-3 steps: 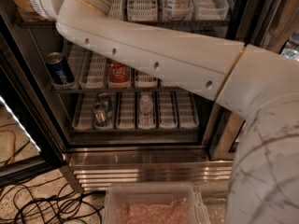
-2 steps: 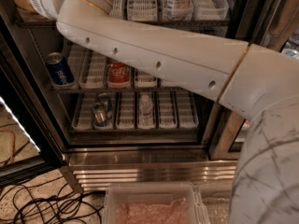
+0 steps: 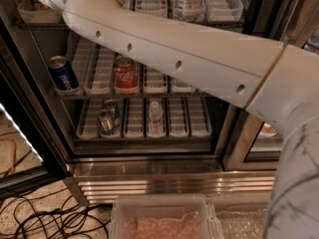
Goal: Pick orange can from top shelf of fridge
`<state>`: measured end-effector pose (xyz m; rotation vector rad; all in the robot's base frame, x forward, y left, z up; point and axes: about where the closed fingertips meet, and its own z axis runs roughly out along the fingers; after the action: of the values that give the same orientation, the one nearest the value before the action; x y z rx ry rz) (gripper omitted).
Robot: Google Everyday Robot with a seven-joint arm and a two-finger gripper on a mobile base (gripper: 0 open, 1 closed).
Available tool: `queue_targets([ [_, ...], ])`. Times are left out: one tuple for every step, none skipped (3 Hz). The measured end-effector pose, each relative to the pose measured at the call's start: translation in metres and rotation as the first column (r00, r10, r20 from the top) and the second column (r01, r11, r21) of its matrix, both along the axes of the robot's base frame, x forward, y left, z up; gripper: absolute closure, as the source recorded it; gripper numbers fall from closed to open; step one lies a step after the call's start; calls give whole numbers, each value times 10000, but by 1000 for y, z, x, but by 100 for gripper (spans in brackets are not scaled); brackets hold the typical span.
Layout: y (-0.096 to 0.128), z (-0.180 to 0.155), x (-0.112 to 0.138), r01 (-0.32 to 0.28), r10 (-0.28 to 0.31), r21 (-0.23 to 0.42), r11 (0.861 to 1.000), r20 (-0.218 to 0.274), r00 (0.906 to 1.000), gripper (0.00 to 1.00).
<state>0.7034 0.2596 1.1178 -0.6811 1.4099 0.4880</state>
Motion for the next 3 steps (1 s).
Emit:
queue_targets([
  [-8,13,-9,-54,54,91,9999,74,10000,100],
  [-25,10,-24,120,-112,156,9998,-478,9988,100],
  [-51,-8,-48,647,-614,159,9978,-1564,9858,100],
])
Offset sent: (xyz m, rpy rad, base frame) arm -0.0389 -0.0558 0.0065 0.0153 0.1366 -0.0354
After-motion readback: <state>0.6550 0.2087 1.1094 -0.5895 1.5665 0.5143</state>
